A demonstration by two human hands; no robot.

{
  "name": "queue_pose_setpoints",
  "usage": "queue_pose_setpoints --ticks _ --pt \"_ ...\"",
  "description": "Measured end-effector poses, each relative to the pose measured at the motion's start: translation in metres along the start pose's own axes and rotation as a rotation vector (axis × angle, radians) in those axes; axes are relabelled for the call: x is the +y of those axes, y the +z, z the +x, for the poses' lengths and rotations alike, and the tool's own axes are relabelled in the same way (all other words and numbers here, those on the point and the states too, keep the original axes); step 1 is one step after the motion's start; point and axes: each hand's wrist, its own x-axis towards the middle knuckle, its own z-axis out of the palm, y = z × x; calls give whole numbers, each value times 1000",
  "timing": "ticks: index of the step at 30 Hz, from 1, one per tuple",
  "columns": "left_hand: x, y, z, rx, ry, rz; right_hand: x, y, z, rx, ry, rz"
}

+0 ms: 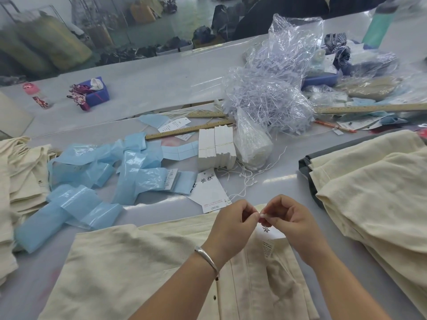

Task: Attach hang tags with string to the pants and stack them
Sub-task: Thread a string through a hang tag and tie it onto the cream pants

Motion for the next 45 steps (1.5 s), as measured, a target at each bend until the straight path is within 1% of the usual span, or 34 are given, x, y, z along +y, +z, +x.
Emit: queue_pose_setpoints --ticks 11,13,17,18,20,22,25,27,30,31,33,34,36,38,39,40,43,45 --pt "4 4 -3 -25 -23 -21 4 -4 -8 62 -6 -6" --pt "3 5 -3 -17 -12 10 3 -4 -9 67 -34 -77" --pt "2 8 -3 0 46 110 0 0 -9 76 -133 -362" --pt "2 7 -3 1 56 112 0 1 -9 79 -145 -392" --pt "0 5 -1 -18 58 58 -2 1 -9 79 -147 -382" --pt "-2 1 1 -49 32 -44 -4 1 -8 68 -135 -331" --pt "-6 -3 3 -83 -54 -186 -7 -1 -9 30 -101 -239" --pt "-7 -3 3 -129 -103 -262 -8 -2 -9 17 -91 -236" --pt "-9 -1 -1 -149 -103 -266 -9 1 -12 23 -94 -346" --pt "-10 -1 -2 -142 -90 -217 -10 4 -13 26 -86 -400" --pt "-13 -1 -8 -114 -67 -29 -12 7 -17 30 -36 -580" --pt "-15 -3 -11 -97 -64 62 -13 7 -18 56 -5 -714" --pt "-23 -11 -19 -53 -82 122 -17 10 -18 175 47 -926" --pt "-36 -31 -31 13 -106 113 -20 26 -20 260 41 -967" --pt "-46 -44 -40 49 -124 124 -18 38 -21 252 31 -966" --pt "-58 -58 -51 88 -149 142 -14 54 -22 198 23 -967" --pt "-104 -108 -98 229 -261 202 9 112 -22 -119 -5 -1086" --pt "-137 -140 -133 315 -349 306 28 148 -14 -353 -6 -1200"
